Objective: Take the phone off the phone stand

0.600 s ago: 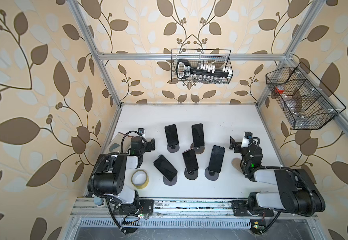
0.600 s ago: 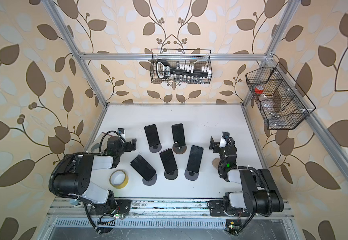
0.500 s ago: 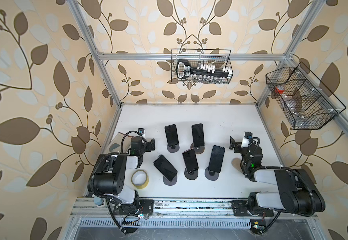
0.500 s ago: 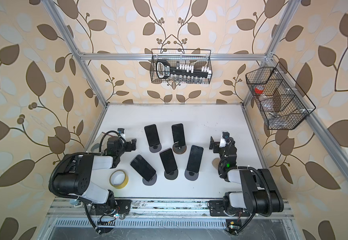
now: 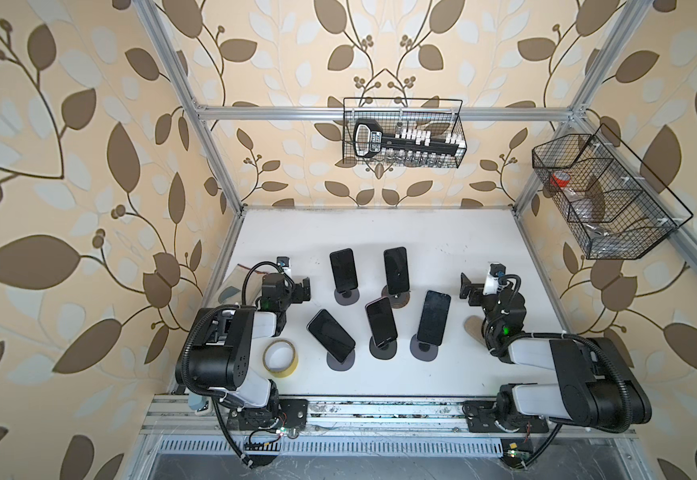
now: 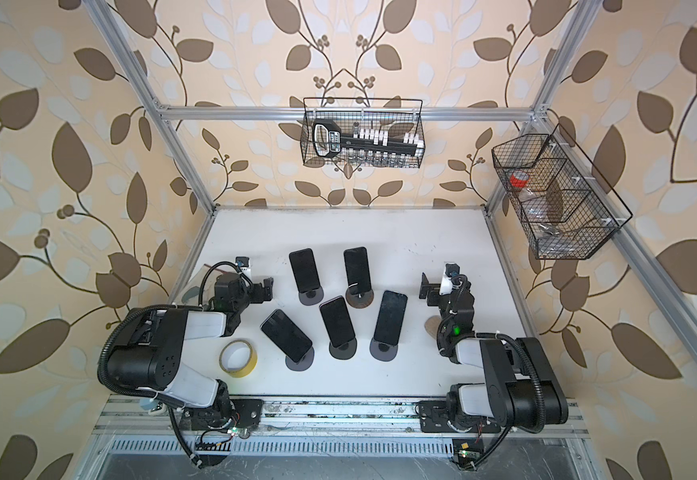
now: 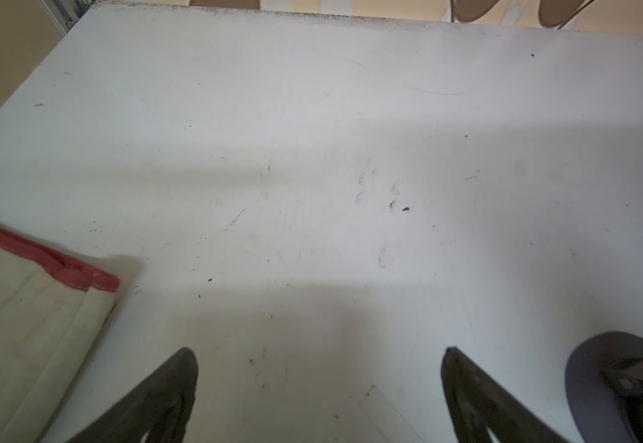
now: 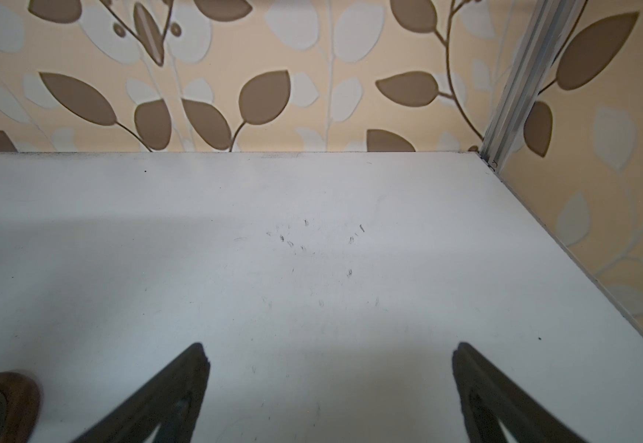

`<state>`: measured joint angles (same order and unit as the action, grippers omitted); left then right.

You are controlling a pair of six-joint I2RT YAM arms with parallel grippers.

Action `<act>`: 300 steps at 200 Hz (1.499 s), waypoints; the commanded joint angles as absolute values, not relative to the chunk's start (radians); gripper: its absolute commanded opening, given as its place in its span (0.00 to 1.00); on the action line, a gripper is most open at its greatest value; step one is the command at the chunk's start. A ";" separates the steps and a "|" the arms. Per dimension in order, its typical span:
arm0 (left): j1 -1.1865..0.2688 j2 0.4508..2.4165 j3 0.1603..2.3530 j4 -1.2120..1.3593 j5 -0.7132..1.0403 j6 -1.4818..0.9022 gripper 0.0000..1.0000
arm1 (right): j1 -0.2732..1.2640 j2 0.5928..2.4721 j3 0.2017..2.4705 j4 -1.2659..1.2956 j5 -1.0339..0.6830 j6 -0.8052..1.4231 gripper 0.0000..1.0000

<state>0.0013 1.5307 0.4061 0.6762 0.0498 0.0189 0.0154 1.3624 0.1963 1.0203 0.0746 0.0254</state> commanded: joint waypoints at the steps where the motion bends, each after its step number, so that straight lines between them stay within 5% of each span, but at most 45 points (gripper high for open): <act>1: 0.006 1.500 0.416 0.690 0.061 0.011 0.99 | 0.009 1.351 0.181 1.025 0.069 0.009 1.00; 155: 0.005 1.500 0.416 0.689 0.061 0.011 0.99 | 0.004 1.349 0.179 1.025 0.063 0.014 1.00; 193: 0.006 1.503 0.418 0.690 0.061 0.011 0.99 | 0.038 1.315 0.162 1.036 0.303 0.064 1.00; 215: 0.006 1.479 0.396 0.709 0.103 0.032 0.99 | 0.042 1.298 0.162 1.022 0.293 0.057 1.00; 260: 0.006 1.404 0.663 0.161 0.210 0.056 0.99 | 0.078 1.079 0.406 0.448 0.399 0.190 1.00; 300: 0.006 1.318 0.731 -0.004 0.233 0.124 0.99 | 0.063 0.941 0.435 0.315 0.462 0.418 1.00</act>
